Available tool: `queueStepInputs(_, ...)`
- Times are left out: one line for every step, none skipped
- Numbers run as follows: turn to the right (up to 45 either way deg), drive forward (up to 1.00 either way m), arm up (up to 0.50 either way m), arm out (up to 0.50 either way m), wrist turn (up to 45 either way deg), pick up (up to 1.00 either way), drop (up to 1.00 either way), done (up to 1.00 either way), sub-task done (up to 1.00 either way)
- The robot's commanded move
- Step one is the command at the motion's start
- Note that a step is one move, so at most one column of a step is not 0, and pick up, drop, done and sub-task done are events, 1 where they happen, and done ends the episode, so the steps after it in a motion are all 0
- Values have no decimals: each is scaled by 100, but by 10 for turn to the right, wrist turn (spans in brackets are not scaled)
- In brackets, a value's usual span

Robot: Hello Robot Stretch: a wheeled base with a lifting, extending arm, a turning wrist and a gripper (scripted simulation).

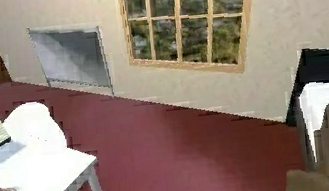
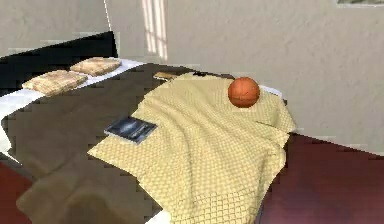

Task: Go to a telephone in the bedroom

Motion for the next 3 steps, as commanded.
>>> queueStepInputs(0, 80, 0, 0, 0, 0, 0, 0, 0)
queueStepInputs(-360, 0, 0, 0, 0, 0, 0, 0, 0)
queueStepInputs(0, 100, 0, 0, 0, 0, 0, 0, 0)
